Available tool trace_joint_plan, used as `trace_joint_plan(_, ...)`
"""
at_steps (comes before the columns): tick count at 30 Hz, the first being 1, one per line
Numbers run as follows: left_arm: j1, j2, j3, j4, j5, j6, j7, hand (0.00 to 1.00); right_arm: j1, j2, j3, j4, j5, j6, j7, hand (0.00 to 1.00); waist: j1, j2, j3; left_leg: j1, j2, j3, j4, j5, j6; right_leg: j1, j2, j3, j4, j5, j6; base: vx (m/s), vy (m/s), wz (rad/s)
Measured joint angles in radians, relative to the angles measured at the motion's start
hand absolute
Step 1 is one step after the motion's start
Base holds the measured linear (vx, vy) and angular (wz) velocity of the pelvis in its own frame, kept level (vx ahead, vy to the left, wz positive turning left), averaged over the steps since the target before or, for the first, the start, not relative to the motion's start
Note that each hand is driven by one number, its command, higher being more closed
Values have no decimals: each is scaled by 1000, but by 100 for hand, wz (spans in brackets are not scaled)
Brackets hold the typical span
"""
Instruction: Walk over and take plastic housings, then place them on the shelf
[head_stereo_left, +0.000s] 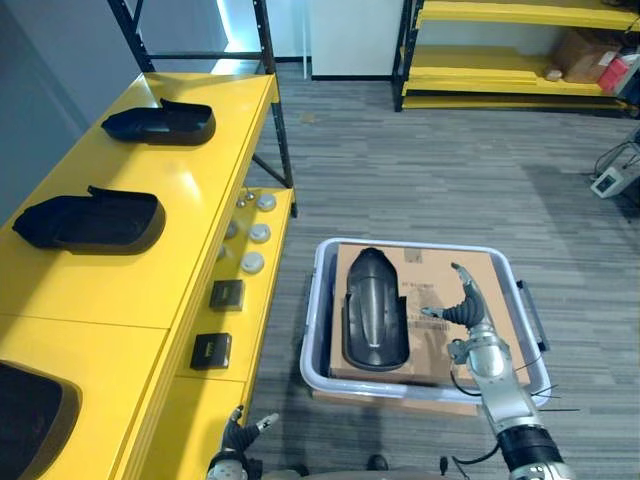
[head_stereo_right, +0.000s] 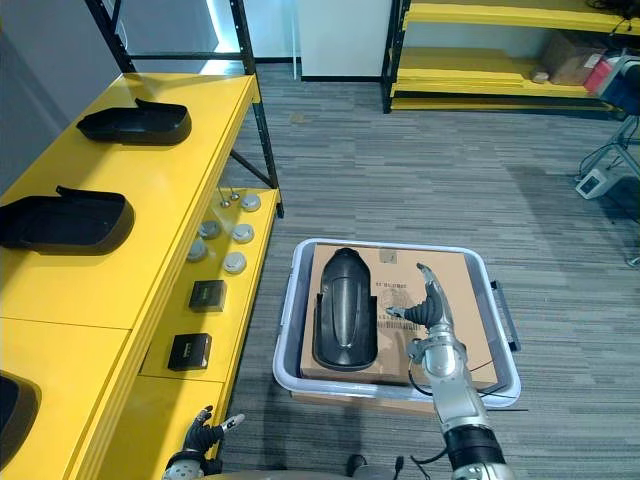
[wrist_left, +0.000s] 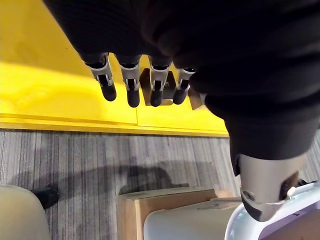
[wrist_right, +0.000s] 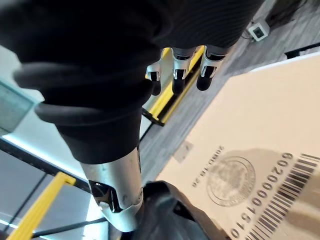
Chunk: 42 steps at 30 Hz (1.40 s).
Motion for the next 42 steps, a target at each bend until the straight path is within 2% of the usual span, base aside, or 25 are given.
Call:
trace_joint_plan(4,-8,-7,-2,-22,-1,-1,15,0,-81,45,-38,107,-9,40,-44,0,5,4,37,-29,-4,-22,-3,3,5,-23,-4,-21,5,0,0,-102,4,20)
trace_joint_plan(11,-28,-8,-10,-22,-4,-1,34,0,-203,70,-78,259,-9,68,-94,0,6,9,79,-72,-18,-27,-34,39,22,-78,-19,-42,17,14,-5,-104,21,7)
trace_joint_plan(12,-33,-8,-18,-21,-6,-1,36,0,-224,70,-85,272,-9,71,-104,100,6,10,88,-72,-19,-28,-39,43,24,-79,-20,-44,15,18,-4,-62,16,5)
trace_joint_plan(18,-43,-6,-28,-22,-28,-2,53,0,-298,56,-119,322,-30,95,-134,100,9,9,109,-86,-24,-29,-43,48,23,-96,-25,-47,14,24,0,-32,16,2)
trace_joint_plan(22,-49,-7,-30,-20,-38,-2,54,0,-361,24,-146,377,-35,97,-129,100,6,10,118,-90,-24,-30,-48,50,20,-97,-23,-50,4,25,0,8,-2,0)
trace_joint_plan(27,-72,-11,-37,-15,-41,0,54,0,-389,33,-146,411,-4,95,-124,100,7,10,143,-84,-21,-24,-62,55,13,-96,-21,-50,-1,25,0,43,-7,-1)
trace_joint_plan(35,-76,-25,-37,-17,-41,1,53,0,-392,38,-145,411,-1,89,-103,100,2,9,145,-60,-25,-16,-63,54,13,-77,-27,-40,-1,32,11,18,9,-4)
trace_joint_plan(39,-76,-26,-36,-21,-41,1,53,0,-379,39,-135,327,-2,95,-88,100,2,6,146,-48,-27,-14,-63,54,12,-68,-29,-27,-1,35,15,-31,10,-2)
trace_joint_plan(42,-75,-26,-34,-22,-41,2,53,0,-315,37,-116,145,-6,95,-92,100,1,4,145,-44,-31,-9,-63,54,13,-66,-33,-21,-1,35,15,-60,13,-5)
